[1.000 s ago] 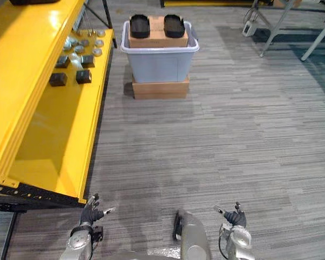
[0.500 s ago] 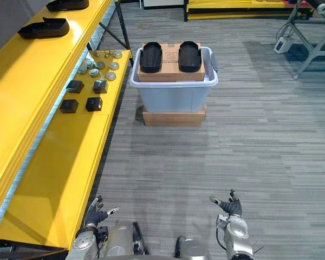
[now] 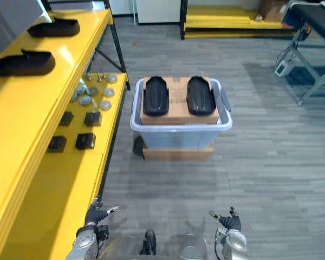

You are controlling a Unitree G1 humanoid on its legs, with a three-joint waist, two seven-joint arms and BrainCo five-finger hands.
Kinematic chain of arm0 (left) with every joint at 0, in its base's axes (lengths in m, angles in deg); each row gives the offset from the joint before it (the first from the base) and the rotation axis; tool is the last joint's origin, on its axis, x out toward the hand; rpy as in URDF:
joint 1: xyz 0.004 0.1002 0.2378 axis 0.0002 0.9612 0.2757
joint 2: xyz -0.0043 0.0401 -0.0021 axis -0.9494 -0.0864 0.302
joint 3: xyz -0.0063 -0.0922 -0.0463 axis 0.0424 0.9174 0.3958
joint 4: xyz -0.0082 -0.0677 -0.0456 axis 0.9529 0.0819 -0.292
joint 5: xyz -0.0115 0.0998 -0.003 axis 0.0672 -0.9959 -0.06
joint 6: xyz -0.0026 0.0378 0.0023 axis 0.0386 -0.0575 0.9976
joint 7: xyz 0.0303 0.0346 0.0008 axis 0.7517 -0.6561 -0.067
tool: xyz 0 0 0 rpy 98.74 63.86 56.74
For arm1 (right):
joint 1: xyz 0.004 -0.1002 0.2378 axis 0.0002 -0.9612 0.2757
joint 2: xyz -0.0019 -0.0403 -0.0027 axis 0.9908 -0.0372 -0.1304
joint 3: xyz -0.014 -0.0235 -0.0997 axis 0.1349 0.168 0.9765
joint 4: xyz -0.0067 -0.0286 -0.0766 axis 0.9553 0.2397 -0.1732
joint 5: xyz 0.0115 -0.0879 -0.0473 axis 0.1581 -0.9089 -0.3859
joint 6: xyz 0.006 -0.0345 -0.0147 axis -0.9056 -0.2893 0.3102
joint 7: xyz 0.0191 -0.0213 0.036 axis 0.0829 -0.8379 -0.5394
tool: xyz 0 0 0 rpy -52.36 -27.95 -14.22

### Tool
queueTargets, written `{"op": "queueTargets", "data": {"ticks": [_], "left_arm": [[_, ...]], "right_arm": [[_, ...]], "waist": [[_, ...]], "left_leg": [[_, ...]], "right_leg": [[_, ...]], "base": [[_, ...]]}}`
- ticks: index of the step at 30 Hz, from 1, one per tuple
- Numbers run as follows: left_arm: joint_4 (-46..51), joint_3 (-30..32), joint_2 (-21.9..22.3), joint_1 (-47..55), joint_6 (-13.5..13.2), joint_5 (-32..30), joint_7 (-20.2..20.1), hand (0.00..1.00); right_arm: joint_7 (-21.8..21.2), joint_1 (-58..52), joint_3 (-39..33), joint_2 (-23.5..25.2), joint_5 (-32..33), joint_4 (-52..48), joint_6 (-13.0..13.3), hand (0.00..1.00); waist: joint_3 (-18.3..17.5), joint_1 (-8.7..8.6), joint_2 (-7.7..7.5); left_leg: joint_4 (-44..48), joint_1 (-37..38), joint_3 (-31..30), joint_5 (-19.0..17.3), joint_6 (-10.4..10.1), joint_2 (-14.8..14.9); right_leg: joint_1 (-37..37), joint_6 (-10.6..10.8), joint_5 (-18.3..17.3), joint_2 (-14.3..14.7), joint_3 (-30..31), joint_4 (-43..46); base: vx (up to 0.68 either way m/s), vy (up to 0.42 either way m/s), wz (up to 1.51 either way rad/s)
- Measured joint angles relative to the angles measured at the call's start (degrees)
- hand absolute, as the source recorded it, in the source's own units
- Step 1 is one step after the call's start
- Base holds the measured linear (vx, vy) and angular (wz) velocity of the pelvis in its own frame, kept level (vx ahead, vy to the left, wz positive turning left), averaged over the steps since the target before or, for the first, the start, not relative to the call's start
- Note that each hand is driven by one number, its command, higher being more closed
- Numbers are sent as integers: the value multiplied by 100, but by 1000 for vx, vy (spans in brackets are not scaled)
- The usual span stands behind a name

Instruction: Walk over and take plastic housings, then place them on the shelf

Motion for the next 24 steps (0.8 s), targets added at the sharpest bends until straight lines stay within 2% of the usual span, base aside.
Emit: {"op": "queueTargets", "data": {"ticks": [1, 2, 3, 4, 5, 6, 8, 9, 10, 11, 12, 13, 14, 16, 18, 19, 20, 21, 22, 24], "left_arm": [[-23, 8, -22, 1, 0, 0, 0, 0], [-39, 16, -76, 21, 1, -5, 3, 0], [-45, 14, -135, 96, 2, -25, 4, 0], [-60, 15, -178, 133, 3, -28, 3, 0], [-210, 14, -44, 135, 16, -32, 1, 0], [-292, 16, 47, 167, 5, -35, -5, 0], [-407, 32, 151, 143, 8, -37, -10, 0], [-405, 65, 222, 148, 8, -36, -16, 0], [-405, 67, 244, 151, 9, -36, -18, 0], [-408, 60, 261, 159, 10, -35, -36, 0], [-431, 62, 247, 153, 11, -33, -90, 0], [-435, 60, 252, 152, 17, -28, -109, 0], [-431, 51, 287, 135, 19, -18, -123, 0], [-397, 52, 340, 127, 17, -3, -124, 0], [-395, 50, 391, 130, 19, -2, -123, 0], [-394, 47, 399, 129, 19, 1, -123, 0], [-396, 35, 419, 130, 18, 4, -123, 0], [-425, 36, 393, 102, 19, 4, -123, 0], [-456, 31, 331, 75, 23, 4, -120, 0], [-464, 24, 231, 28, 23, 1, -121, 0]], "right_arm": [[0, 8, 0, 5, 0, 0, -2, 0], [0, -26, 0, 22, -3, 4, -7, 0], [0, -133, 1, 22, -8, 5, -14, 0], [1, -210, -5, 3, -13, 7, -18, 0], [0, -265, -16, -147, -28, 41, -56, 0], [-11, -232, -16, -206, -74, 36, -61, 0], [-49, -161, -19, -221, -124, -12, -61, 0], [-100, -189, 0, -200, -125, -21, -62, 0], [-101, -220, 25, -187, -125, -29, -62, 0], [-93, -266, 150, -185, -120, -100, -60, 0], [-95, -281, 167, -146, -116, -150, -40, 0], [-91, -284, 138, -129, -111, -153, -25, 0], [-88, -245, 78, -140, -101, -162, 0, 0], [-87, -207, -35, -156, -99, -157, 1, 0], [-71, -206, -232, -148, -97, -148, 1, 0], [-66, -213, -290, -151, -97, -148, 1, 0], [-65, -238, -369, -202, -93, -150, 1, 0], [-59, -231, -409, -200, -91, -110, -4, 0], [-28, -275, -408, -175, -39, -120, -18, 0], [31, -378, -473, -142, 14, -120, -17, 0]], "waist": [[-7, 3, -13], [-21, 3, -83], [-95, 3, -227], [-134, -13, -277], [-198, 8, -64], [-267, 5, 54], [-267, -11, 147], [-250, -10, 186], [-238, -5, 187], [-191, 16, 137], [-155, 27, 100], [-147, 35, 53], [-124, 23, 17], [-121, 50, 32], [-127, 64, 82], [-147, 61, 145], [-148, 29, 294], [-134, 20, 360], [-146, 12, 244], [-199, 7, 137]], "left_leg": [[-2, 79, 3, -59, -95, 44], [9, 249, 19, -203, -332, 90], [35, 419, -10, -384, -509, 58], [58, 532, -72, -499, -566, 55], [58, 697, -163, -603, -631, 248], [246, 696, -169, -594, -649, 429], [1049, 373, -254, -548, -731, 643], [2042, 11, -354, -362, -956, 847], [2623, -231, -404, -146, -976, 971], [3657, -607, -453, -25, -980, 1242], [4145, -853, -318, -106, -952, 1362], [4180, -947, -246, -142, -892, 1367], [3897, -1109, -115, -209, -796, 1319], [3029, -1264, -67, -332, -835, 1211], [1451, -1244, -310, -268, -868, 949], [1037, -1214, -386, -124, -894, 911], [580, -1196, -463, 509, -777, 907], [576, -1164, -478, 532, -736, 905], [439, -1058, -453, 539, -719, 809], [179, -954, -355, 601, -631, 655]], "right_leg": [[-38, -1, 171, 99, 24, -531], [-56, -38, 708, 270, 146, -1537], [-71, -127, 1393, 324, 345, -1979], [-56, -267, 1897, 328, 474, -1847], [-150, -426, 1738, 453, 439, -1369], [-185, -471, 1359, 569, 404, -1177], [-68, -548, 1126, 736, 318, -1177], [193, -627, 994, 903, 230, -1282], [380, -693, 946, 988, 197, -1361], [761, -799, 881, 1148, 141, -1560], [1109, -852, 858, 1205, 124, -1748], [1249, -854, 860, 1207, 136, -1870], [1478, -858, 875, 1197, 177, -2071], [1652, -849, 887, 1190, 270, -2260], [1779, -768, 922, 1137, 374, -2413], [1804, -724, 926, 1144, 397, -2459], [1846, -619, 885, 1233, 436, -2500], [1883, -558, 848, 1229, 455, -2480], [1921, -468, 829, 1118, 491, -2488], [1901, -355, 800, 952, 568, -2502]], "base": [[460, -136, 18], [446, -170, 24], [455, -199, 36], [573, -279, 29], [584, -315, 8], [573, -315, -7], [389, -257, 1], [410, -270, 10], [480, -276, 9], [378, -181, -1], [367, -166, -5], [337, -149, -10], [292, -111, -14], [256, -50, -23], [232, 61, -28], [216, 148, -24], [166, 158, -18], [156, 159, -15], [127, 147, -3], [102, 137, -7]]}}
